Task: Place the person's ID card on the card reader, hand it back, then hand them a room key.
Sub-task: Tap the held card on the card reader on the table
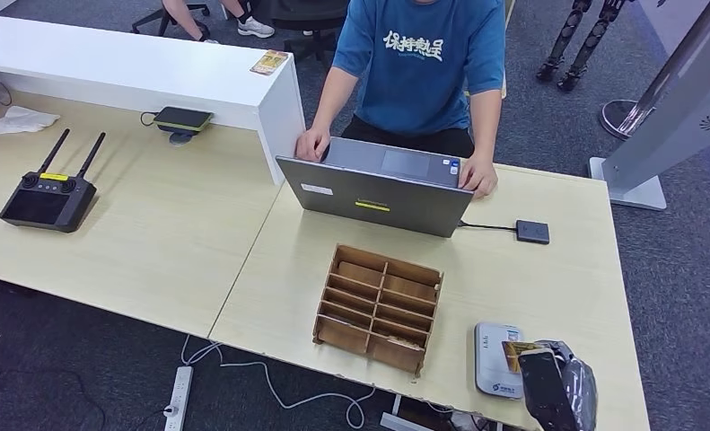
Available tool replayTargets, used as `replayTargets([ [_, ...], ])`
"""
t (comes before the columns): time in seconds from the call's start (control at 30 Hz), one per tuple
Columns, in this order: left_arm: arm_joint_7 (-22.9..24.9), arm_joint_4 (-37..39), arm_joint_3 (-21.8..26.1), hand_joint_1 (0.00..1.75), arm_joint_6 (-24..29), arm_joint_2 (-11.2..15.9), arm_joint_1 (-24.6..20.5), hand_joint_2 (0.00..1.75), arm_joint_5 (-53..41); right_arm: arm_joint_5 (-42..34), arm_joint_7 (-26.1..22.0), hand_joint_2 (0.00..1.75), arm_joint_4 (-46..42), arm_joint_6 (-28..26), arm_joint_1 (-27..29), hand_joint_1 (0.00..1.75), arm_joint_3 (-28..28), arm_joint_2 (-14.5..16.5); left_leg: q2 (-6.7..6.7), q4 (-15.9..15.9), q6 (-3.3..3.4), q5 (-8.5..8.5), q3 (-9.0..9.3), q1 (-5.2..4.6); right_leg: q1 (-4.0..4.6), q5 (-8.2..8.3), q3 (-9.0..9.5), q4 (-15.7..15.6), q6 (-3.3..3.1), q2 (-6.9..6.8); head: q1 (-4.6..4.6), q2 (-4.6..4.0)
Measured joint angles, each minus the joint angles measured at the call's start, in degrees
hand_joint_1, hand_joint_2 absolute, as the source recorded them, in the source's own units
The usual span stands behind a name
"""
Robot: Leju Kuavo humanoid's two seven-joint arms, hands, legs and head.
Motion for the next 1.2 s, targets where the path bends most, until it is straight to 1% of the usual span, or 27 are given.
replayTargets([
  [0.3,0.0,-0.01,0.08,0.0,-0.3,0.0,0.02,0.0,-0.25,-0.85,0.67,1.75,-0.03,0.99,0.12,1.75,1.3,-0.59,0.0,0.0,0.0,0.0,-0.01,0.0,0.0,0.0,0.0,0.0,0.0,0.0,0.01,0.0],
  [0.67,0.2,-0.02,0.11,0.0,-1.1,0.0,0.03,0.0,-0.86,-0.19,4.29,1.75,2.52,5.11,-2.71,1.75,4.16,-1.57,0.0,0.0,0.0,0.0,0.04,0.0,0.0,0.0,0.05,0.0,0.0,0.0,-0.01,0.0],
  [0.77,0.26,-0.02,0.11,0.0,-1.16,0.0,0.02,0.0,-0.98,1.12,5.68,1.75,3.45,5.7,-3.59,1.75,4.97,-1.86,0.0,0.0,0.0,0.0,0.04,0.0,0.0,0.0,0.05,0.0,0.0,0.0,0.0,0.0],
  [1.03,0.65,-0.02,0.14,0.0,-1.33,0.0,0.02,0.0,-1.79,6.04,11.33,1.75,7.51,8.04,-6.8,1.75,7.19,-2.67,0.02,0.0,0.0,0.0,0.09,0.01,0.0,0.0,0.09,0.0,0.0,0.02,0.0,0.0],
  [1.2,0.73,-0.04,0.14,0.0,-1.85,0.0,0.01,0.0,-2.15,7.57,13.28,1.75,10.28,10.43,-9.75,1.75,8.53,-3.05,0.06,0.0,-0.01,-0.02,0.27,0.01,0.01,-0.01,0.21,-0.01,0.01,0.06,0.0,0.0],
])
